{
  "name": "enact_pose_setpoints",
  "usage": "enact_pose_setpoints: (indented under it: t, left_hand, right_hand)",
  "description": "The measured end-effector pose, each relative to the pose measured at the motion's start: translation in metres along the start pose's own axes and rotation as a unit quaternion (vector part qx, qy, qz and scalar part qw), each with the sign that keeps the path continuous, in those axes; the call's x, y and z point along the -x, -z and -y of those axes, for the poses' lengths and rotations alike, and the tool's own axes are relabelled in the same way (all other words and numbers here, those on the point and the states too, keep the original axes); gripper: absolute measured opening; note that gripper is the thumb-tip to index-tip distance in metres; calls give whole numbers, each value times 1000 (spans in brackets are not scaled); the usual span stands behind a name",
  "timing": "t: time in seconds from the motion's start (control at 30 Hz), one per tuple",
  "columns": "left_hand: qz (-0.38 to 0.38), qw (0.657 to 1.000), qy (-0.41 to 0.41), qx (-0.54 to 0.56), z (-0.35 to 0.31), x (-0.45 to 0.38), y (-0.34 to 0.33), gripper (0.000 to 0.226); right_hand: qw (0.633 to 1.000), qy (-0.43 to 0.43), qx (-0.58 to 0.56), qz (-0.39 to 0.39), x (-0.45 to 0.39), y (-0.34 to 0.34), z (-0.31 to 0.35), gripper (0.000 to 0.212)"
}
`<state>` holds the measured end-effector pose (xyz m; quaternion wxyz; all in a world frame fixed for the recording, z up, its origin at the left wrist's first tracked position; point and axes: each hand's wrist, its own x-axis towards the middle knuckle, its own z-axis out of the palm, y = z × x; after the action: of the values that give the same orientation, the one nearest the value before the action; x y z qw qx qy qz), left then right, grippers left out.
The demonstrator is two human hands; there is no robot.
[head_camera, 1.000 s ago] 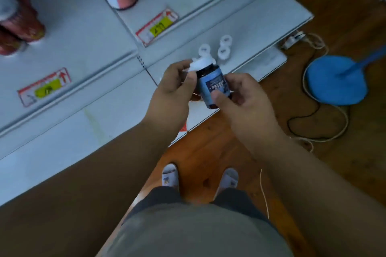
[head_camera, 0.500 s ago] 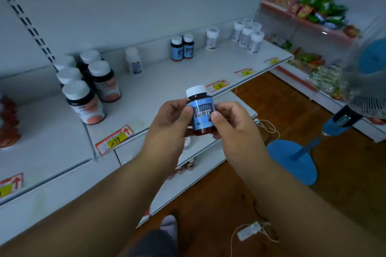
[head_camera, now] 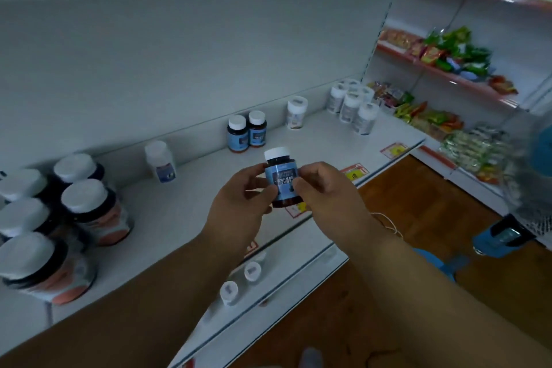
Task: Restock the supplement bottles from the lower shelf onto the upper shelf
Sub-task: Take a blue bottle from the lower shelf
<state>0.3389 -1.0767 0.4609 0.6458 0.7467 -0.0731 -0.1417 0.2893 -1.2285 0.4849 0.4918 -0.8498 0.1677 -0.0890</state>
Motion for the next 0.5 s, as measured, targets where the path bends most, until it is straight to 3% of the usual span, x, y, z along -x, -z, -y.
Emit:
enact_pose_setpoints:
  t: [0.17, 0.3, 0.5]
  left_hand:
    - [-81, 991, 5, -110, 10, -53, -16, 46]
    - [-172, 970, 26, -170, 15, -91, -29, 39]
    - [-268, 942, 65, -189, 31, -120, -47, 38]
  right_hand:
    - [994, 38, 69, 78, -78, -3, -20, 15]
    - [980, 74, 97, 155, -142, -10, -32, 18]
    - [951, 138, 137, 241, -199, -28, -52, 24]
